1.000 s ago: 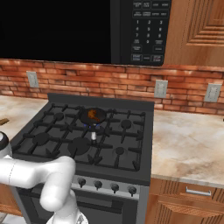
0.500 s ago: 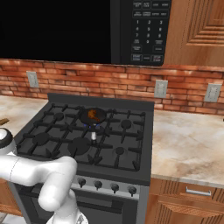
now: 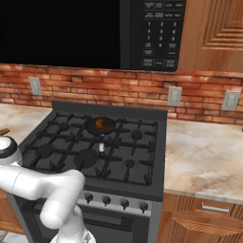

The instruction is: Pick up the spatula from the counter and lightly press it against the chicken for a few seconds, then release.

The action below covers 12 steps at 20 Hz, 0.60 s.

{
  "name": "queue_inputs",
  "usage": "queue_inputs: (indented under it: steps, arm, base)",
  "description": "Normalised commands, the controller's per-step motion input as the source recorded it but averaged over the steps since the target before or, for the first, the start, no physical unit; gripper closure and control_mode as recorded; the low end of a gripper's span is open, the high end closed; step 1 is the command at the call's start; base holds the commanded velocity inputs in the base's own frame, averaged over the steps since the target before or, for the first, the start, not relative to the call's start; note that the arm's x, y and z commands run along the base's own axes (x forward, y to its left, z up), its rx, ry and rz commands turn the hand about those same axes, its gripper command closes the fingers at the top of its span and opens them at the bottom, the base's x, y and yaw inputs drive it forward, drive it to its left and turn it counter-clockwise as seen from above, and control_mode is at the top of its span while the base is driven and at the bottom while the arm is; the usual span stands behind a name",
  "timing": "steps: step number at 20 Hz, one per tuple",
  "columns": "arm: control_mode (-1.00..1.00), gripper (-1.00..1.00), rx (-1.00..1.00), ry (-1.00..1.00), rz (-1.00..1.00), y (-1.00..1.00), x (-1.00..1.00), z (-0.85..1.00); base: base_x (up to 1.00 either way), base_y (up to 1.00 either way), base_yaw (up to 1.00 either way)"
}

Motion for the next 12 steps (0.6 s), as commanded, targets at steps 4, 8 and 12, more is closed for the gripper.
queue_inputs:
  steps: [4, 8, 12]
  arm:
    - [-1.00, -1.00, 0.00, 0.00, 0.00, 0.00, 0.00, 0.00]
    - [-1.00, -1.00, 0.00, 0.00, 0.00, 0.00, 0.00, 0.00]
    - [-1.00, -1.00, 0.00, 0.00, 0.00, 0.00, 0.00, -0.01]
  base:
    - [0.00, 0.00, 0.00]
    - [0.00, 0.00, 0.00]
    - [0.00, 0.00, 0.00]
